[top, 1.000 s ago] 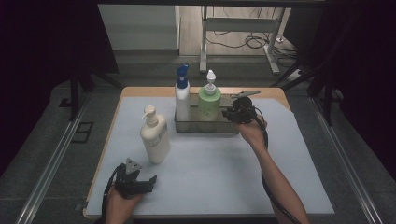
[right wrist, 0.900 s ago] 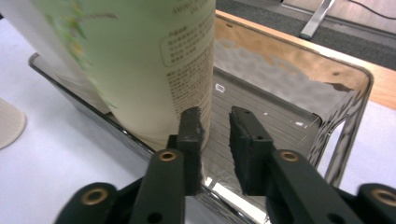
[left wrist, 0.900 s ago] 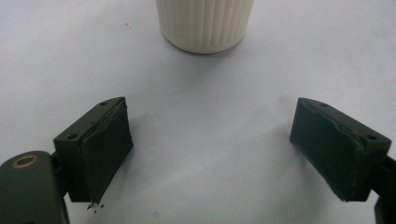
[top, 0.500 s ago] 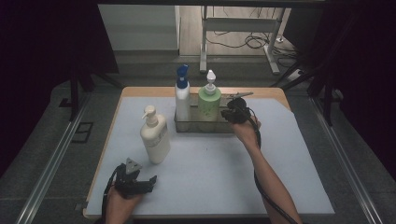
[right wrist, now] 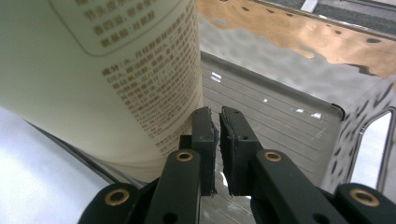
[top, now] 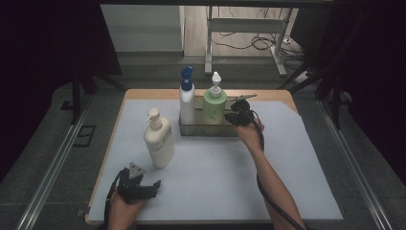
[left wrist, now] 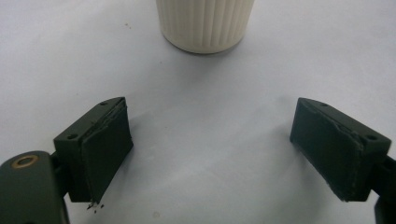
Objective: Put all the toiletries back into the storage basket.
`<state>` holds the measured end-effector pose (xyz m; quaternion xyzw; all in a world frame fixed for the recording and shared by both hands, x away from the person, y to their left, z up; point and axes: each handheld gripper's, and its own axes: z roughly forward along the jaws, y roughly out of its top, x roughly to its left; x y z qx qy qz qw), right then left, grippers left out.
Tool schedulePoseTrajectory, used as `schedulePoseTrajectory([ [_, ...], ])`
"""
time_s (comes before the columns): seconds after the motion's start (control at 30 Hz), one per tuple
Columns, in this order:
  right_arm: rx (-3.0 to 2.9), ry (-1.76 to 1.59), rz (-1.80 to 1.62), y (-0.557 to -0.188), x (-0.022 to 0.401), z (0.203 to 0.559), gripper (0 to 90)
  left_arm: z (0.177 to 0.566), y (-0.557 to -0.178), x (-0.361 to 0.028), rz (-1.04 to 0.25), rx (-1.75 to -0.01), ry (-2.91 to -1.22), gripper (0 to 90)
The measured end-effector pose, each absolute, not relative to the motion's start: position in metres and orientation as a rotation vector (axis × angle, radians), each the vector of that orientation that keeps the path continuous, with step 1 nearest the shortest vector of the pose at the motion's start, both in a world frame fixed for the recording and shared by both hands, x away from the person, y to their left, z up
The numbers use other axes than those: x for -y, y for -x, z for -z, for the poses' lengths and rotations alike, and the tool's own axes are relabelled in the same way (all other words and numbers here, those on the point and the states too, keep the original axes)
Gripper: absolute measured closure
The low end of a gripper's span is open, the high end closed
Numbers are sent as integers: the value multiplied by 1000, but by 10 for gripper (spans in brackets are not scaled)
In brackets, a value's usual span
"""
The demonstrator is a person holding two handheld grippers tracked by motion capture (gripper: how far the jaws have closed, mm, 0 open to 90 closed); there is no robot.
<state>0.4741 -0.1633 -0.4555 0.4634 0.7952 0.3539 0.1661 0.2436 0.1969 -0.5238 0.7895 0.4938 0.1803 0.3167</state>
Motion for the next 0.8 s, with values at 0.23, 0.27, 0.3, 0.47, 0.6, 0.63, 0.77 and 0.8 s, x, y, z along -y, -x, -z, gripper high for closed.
schedulePoseTrajectory([
  [0.23, -2271, -1355, -1026, -478, 164, 459, 839, 524, -244, -197, -474, -1300, -2079, 120],
  [0.27, -2273, -1356, -1025, -478, 164, 459, 839, 524, -244, -197, -474, -1300, -2079, 120],
  [0.3, -2272, -1356, -1020, -478, 163, 460, 840, 524, -244, -197, -473, -1301, -2078, 120],
  [0.47, -2273, -1364, -1030, -479, 164, 461, 840, 524, -244, -197, -473, -1300, -2079, 120],
  [0.6, -2278, -1360, -1026, -479, 163, 461, 840, 524, -244, -197, -474, -1300, -2079, 120],
  [0.63, -2279, -1361, -1028, -478, 162, 461, 840, 524, -244, -197, -474, -1300, -2079, 120],
  [0.77, -2287, -1350, -1031, -478, 158, 461, 838, 524, -244, -197, -474, -1300, -2079, 120],
  [0.8, -2289, -1348, -1032, -478, 158, 461, 837, 524, -244, -197, -474, -1300, -2079, 120],
])
